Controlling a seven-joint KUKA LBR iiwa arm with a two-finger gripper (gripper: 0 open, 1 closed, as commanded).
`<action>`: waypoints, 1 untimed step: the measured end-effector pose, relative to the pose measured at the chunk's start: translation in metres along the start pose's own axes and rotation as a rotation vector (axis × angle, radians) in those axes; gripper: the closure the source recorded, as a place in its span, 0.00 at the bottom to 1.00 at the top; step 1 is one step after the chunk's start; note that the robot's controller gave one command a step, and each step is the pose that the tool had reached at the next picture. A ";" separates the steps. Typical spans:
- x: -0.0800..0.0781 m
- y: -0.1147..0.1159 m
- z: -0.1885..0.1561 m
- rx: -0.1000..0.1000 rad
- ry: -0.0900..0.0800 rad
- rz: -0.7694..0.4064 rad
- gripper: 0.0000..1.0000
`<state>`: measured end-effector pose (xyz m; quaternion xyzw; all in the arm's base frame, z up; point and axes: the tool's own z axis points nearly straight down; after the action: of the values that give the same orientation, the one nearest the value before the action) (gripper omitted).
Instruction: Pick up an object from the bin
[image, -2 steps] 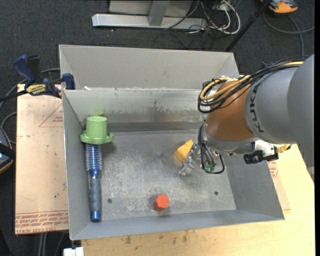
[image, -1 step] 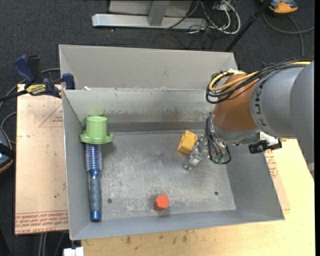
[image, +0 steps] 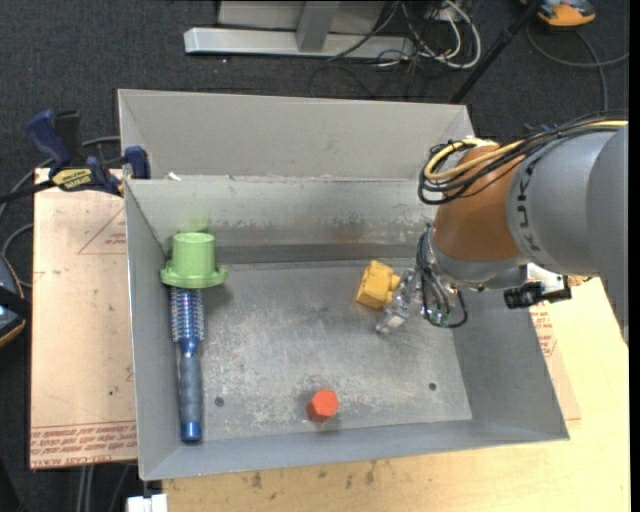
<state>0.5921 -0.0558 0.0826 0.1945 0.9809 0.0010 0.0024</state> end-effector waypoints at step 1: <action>-0.002 0.000 0.005 -0.002 -0.003 -0.077 1.00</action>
Offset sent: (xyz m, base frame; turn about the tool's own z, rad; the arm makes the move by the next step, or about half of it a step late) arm -0.0015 -0.0020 -0.0099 -0.0767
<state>0.5944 -0.0562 0.0778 0.1568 0.9876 0.0017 0.0041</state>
